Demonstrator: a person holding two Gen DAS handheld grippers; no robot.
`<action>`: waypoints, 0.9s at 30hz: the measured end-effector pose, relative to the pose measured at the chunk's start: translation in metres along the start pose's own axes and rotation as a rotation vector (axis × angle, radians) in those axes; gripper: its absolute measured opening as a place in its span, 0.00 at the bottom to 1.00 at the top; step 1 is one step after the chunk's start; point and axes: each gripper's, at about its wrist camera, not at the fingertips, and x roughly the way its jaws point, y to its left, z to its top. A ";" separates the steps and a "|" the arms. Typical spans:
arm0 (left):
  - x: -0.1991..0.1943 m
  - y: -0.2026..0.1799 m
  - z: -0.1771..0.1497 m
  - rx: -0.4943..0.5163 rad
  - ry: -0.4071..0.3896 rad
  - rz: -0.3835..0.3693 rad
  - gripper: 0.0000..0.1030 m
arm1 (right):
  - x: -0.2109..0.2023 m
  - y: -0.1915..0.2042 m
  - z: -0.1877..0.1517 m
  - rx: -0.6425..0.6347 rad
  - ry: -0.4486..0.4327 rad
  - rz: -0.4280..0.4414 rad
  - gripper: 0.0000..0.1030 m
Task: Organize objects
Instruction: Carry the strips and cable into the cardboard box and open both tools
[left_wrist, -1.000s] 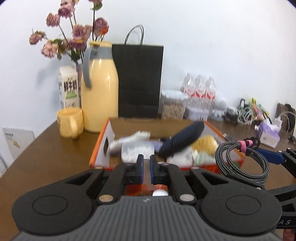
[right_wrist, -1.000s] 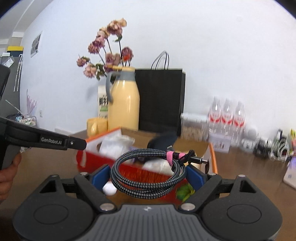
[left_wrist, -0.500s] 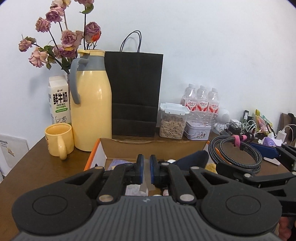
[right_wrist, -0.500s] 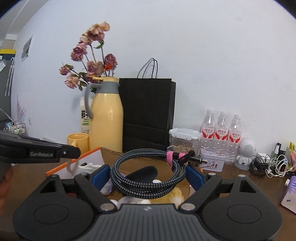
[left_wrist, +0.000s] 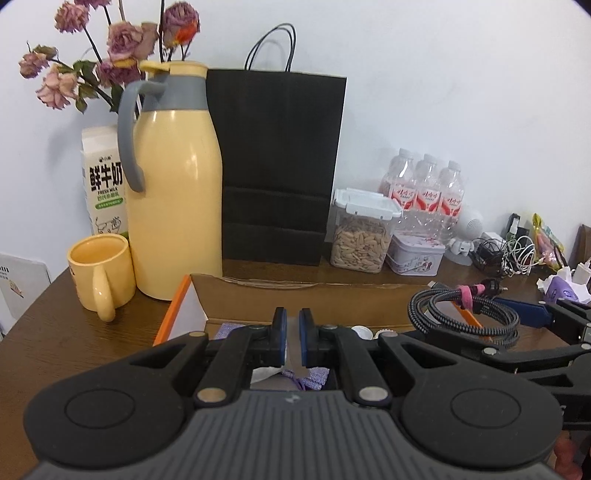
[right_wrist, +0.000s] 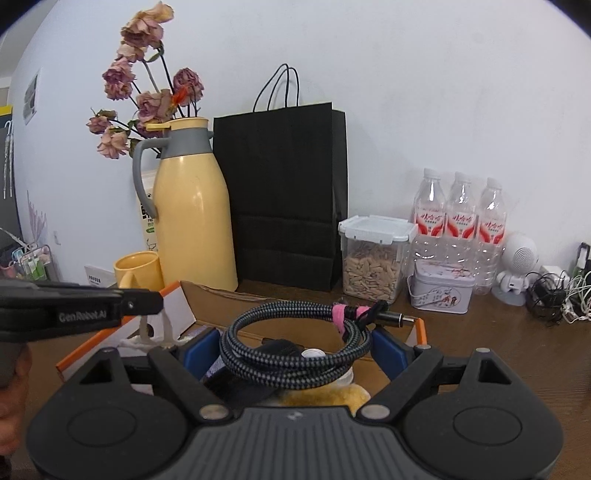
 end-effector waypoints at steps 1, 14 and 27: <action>0.003 0.000 0.001 0.002 0.004 0.002 0.07 | 0.002 0.001 0.001 0.001 0.005 0.002 0.85; 0.003 0.001 0.002 0.014 -0.021 0.072 0.97 | 0.011 0.003 0.004 0.008 0.050 -0.010 1.00; -0.015 0.004 0.003 0.014 -0.030 0.098 1.00 | -0.006 0.017 0.005 -0.009 0.047 -0.012 1.00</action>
